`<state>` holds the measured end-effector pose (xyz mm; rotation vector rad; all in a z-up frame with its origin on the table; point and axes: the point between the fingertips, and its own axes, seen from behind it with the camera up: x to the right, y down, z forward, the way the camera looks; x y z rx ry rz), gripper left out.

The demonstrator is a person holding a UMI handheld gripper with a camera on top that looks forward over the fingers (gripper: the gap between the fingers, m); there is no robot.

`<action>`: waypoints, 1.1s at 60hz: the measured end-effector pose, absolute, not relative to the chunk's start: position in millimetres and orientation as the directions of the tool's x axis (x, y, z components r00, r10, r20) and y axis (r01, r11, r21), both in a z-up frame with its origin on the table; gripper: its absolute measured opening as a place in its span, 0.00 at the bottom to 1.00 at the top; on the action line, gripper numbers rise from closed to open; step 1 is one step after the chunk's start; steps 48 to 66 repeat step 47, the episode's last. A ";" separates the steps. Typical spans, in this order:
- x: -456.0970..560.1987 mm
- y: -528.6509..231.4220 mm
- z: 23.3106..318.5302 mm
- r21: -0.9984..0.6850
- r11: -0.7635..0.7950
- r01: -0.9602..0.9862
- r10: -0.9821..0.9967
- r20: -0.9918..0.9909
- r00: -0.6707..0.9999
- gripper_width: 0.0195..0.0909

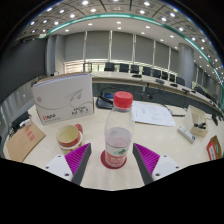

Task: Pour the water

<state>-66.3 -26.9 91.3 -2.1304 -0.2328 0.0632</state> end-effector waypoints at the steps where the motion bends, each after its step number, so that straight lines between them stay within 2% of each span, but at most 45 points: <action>1: -66.7 -33.8 95.6 -0.835 -0.533 0.137 0.178 0.047 0.983 0.93; 19: -115.2 -178.0 151.2 -0.761 -0.643 0.082 0.060 0.056 0.997 0.93; 27: -135.3 -220.6 160.8 -0.750 -0.656 0.088 0.050 0.073 0.996 0.93; 47: -161.4 -243.0 182.4 -0.778 -0.623 0.080 0.045 0.066 0.997 0.93; 66: -161.4 -243.0 182.4 -0.778 -0.623 0.080 0.045 0.066 0.997 0.93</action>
